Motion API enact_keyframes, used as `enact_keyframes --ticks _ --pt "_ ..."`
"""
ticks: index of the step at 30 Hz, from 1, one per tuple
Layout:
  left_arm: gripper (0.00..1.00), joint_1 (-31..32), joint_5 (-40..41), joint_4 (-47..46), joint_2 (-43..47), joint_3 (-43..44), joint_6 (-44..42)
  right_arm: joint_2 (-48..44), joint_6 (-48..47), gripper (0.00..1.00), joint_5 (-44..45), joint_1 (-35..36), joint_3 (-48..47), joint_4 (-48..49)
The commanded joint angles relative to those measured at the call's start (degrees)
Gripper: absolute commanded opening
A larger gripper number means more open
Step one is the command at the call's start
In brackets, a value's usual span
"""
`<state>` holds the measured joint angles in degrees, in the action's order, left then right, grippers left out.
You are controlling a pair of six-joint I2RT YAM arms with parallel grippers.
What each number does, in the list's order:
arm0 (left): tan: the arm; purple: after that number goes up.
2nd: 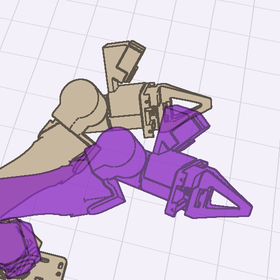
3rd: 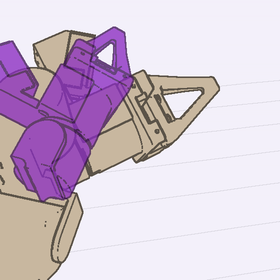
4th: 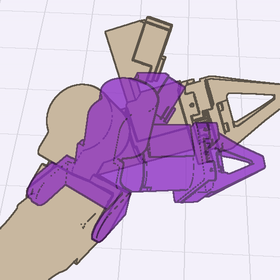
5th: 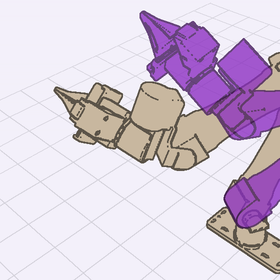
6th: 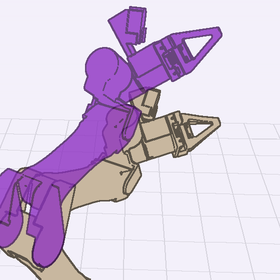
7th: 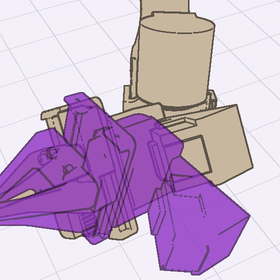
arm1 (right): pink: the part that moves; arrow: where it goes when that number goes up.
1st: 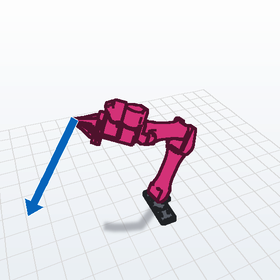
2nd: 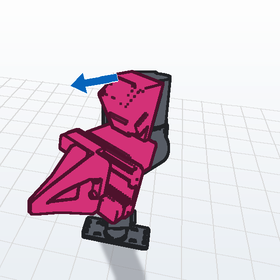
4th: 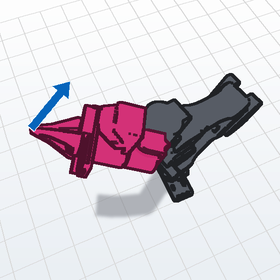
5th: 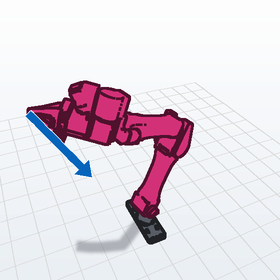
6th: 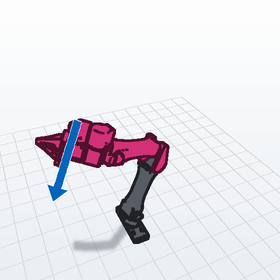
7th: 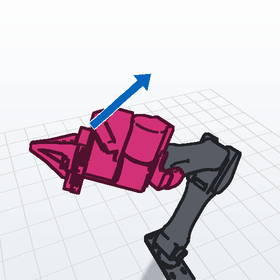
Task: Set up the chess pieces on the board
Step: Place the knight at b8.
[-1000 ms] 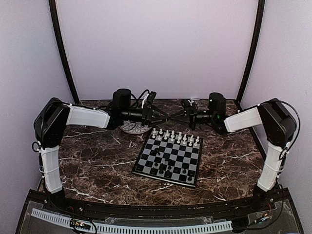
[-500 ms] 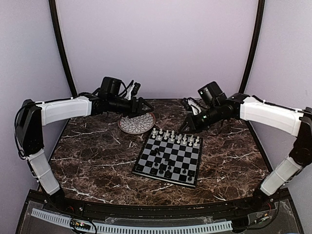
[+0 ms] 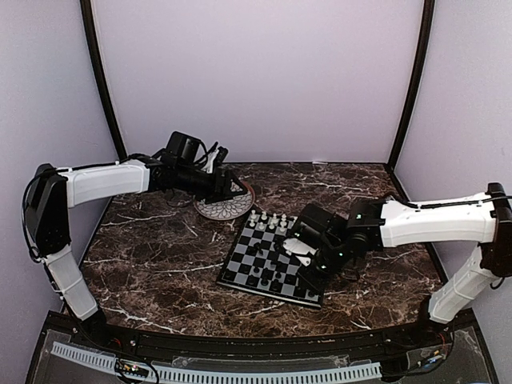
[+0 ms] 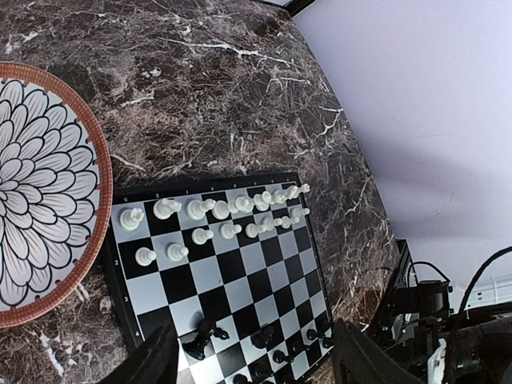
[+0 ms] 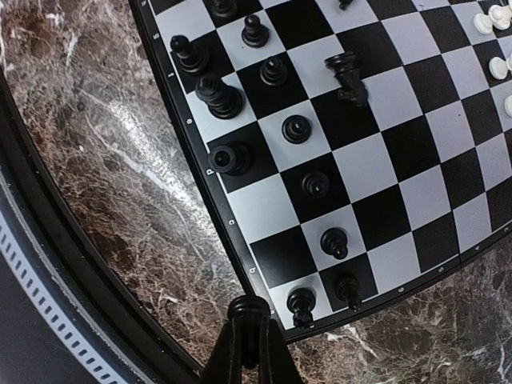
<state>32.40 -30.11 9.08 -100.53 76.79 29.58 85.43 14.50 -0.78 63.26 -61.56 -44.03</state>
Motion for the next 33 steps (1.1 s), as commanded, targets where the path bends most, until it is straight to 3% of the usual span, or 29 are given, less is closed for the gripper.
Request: enact_keyframes --ticks 1,33 --pt "0.68 0.12 0.52 1.12 3.63 -0.75 0.33 3.22 -1.71 0.0 6.73 1.42 -1.88 -1.57" --pt "0.67 0.12 0.32 1.33 5.67 -4.43 1.62 10.85 -5.09 0.01 5.35 0.9 -2.16 3.42"
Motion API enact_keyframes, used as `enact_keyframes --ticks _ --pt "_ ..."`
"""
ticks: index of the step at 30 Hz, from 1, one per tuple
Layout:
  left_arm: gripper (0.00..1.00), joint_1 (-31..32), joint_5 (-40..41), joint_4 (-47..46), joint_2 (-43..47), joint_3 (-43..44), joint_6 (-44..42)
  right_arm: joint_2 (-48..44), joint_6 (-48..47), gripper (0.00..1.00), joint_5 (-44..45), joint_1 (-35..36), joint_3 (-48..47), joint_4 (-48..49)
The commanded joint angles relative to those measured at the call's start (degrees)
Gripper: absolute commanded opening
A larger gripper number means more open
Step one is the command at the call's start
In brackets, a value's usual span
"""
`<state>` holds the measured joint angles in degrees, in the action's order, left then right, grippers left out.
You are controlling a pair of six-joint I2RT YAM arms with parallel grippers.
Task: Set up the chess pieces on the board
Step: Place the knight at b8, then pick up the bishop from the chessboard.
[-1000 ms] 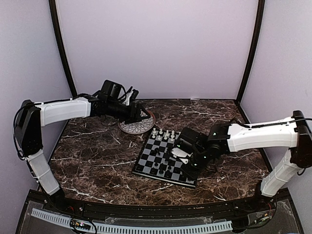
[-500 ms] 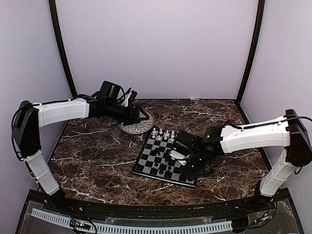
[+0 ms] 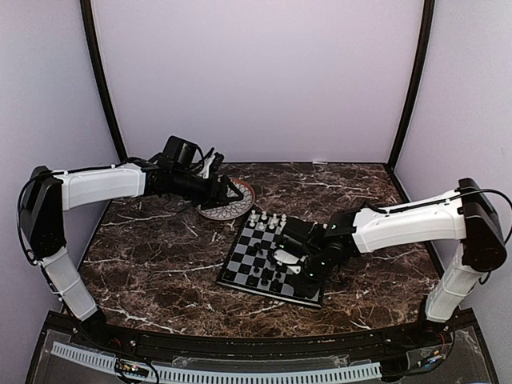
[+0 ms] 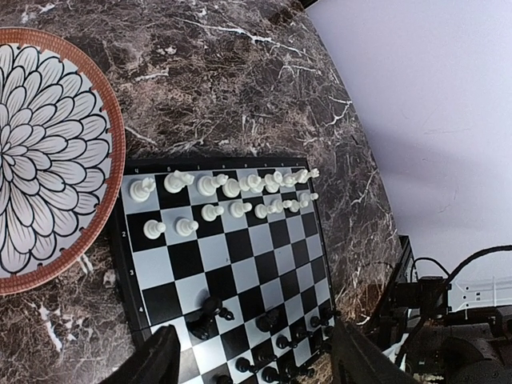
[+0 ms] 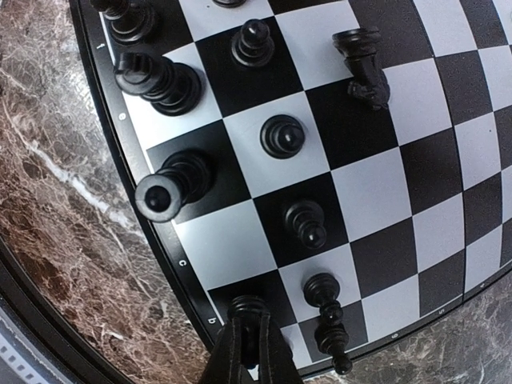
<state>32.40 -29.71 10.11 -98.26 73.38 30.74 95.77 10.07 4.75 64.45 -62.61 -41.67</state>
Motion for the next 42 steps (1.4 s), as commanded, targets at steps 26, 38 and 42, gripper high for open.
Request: enact_keyframes --ticks 26,38,42 --pt "0.65 3.1 4.24 6.66 3.81 -0.46 -9.15 -7.69 -1.53 0.32 -2.77 -5.06 -10.73 -4.03" --pt "0.58 9.95 13.75 20.87 -1.62 6.35 -16.26 -2.73 2.51 0.3 -2.54 -11.12 -8.69 6.8" --pt "0.64 8.66 14.12 21.09 -0.13 5.71 -11.07 4.85 1.28 0.32 -1.89 -10.65 -13.59 8.24"
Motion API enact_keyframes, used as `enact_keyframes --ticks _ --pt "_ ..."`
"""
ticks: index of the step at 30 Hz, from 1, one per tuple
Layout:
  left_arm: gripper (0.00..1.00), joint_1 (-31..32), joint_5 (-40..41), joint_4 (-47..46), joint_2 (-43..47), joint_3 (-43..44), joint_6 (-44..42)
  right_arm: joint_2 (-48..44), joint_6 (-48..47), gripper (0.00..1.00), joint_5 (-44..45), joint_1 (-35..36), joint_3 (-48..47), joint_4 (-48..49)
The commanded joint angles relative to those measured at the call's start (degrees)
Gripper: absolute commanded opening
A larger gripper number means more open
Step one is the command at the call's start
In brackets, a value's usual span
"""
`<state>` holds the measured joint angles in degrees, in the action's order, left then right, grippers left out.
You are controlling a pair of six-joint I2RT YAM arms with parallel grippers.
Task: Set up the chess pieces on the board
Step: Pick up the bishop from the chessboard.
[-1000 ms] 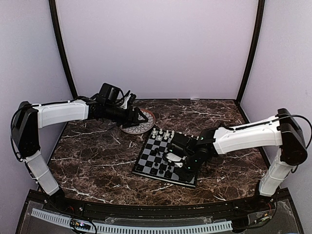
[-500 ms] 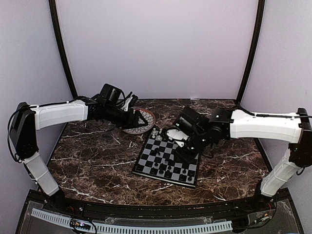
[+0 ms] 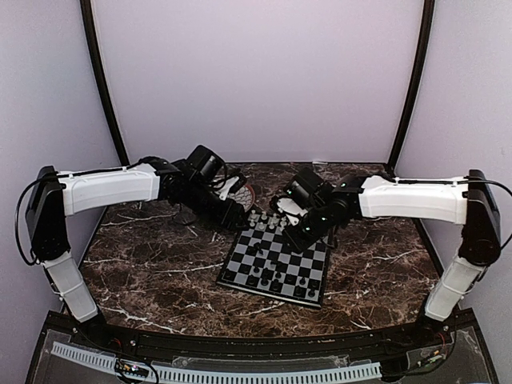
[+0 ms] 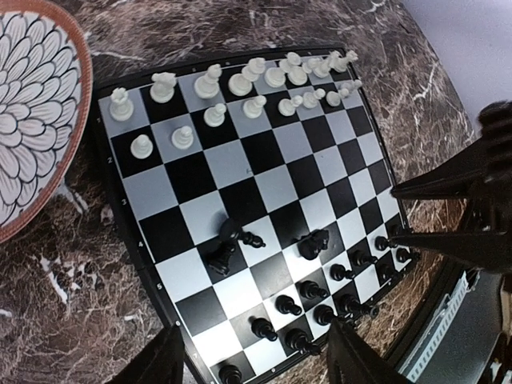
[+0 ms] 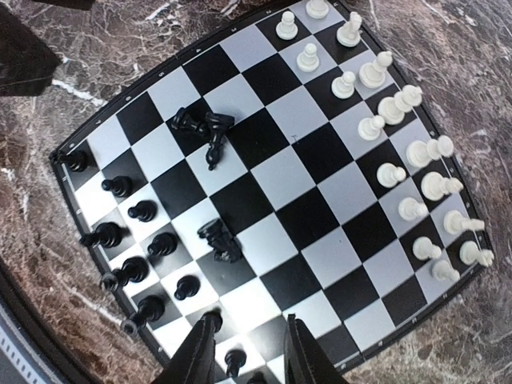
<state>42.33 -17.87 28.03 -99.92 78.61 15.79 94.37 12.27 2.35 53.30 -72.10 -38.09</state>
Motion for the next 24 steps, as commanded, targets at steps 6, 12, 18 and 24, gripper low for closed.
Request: enact_keyframes --ticks 6,12,18,24 --pt "0.72 -4.18 2.73 1.01 6.03 -3.31 9.1 14.96 -0.66 0.33 1.27 1.4 -11.3 4.61" --pt "0.75 -5.81 2.74 -0.91 10.07 -6.35 9.48 20.09 -0.44 0.37 1.56 1.63 -15.26 4.15" --pt "0.74 -6.13 1.58 -0.97 11.4 -7.3 9.9 24.18 -1.4 0.37 0.57 1.63 -18.8 3.28" --pt "0.74 -6.13 0.99 -1.42 11.87 -8.21 10.84 26.32 -2.2 0.37 0.04 1.63 -20.98 1.65"
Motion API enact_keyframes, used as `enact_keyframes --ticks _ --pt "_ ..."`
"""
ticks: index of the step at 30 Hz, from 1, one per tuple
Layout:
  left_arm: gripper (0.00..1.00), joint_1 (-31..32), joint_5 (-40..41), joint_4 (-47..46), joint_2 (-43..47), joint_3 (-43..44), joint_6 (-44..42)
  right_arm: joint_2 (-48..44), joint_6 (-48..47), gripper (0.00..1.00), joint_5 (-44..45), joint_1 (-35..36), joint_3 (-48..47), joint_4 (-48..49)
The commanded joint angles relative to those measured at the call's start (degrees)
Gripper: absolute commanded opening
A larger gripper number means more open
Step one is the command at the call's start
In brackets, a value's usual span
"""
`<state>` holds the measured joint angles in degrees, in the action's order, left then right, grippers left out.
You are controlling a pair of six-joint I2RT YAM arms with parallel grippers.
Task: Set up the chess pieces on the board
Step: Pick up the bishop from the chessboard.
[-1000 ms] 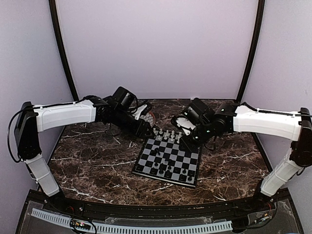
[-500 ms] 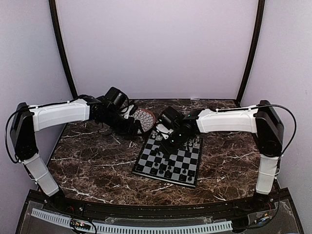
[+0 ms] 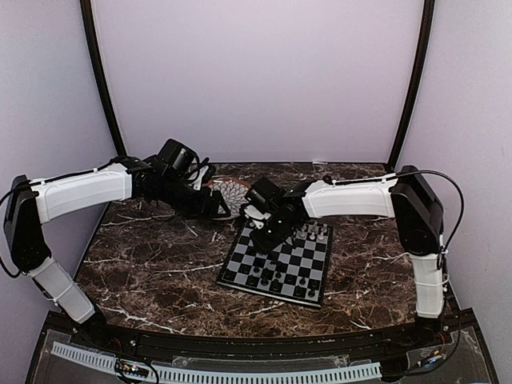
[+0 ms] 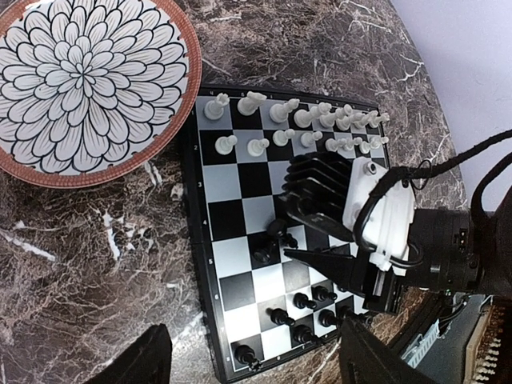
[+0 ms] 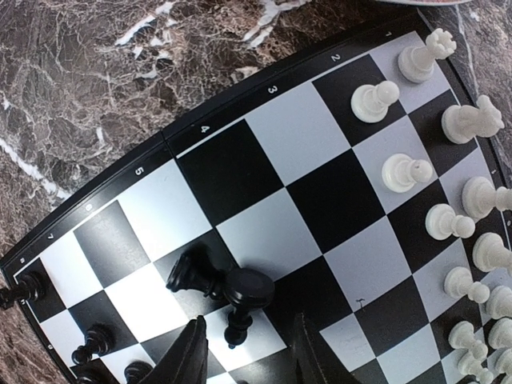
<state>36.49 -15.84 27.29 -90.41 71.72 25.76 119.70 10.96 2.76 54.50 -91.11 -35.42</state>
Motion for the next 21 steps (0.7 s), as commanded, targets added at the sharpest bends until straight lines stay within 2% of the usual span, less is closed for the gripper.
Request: enact_keyframes --ticks 1,7,13,21 --pt "0.74 -0.28 -1.09 -0.77 2.35 -1.37 0.91 1.32 -0.91 0.37 -0.22 0.43 -2.03 -1.34" --pt "0.73 -0.41 -1.46 -0.62 2.64 -1.58 0.11 1.58 -0.72 0.36 0.24 0.43 -0.39 -2.27" --pt "0.72 -0.69 -1.65 -0.65 2.64 -1.58 -0.31 1.69 -1.13 0.25 -0.75 0.43 1.25 -0.86" --pt "0.72 -0.95 -2.76 -1.08 2.16 -1.37 -0.6 3.8 -0.87 0.22 -2.47 0.1 0.72 1.04"
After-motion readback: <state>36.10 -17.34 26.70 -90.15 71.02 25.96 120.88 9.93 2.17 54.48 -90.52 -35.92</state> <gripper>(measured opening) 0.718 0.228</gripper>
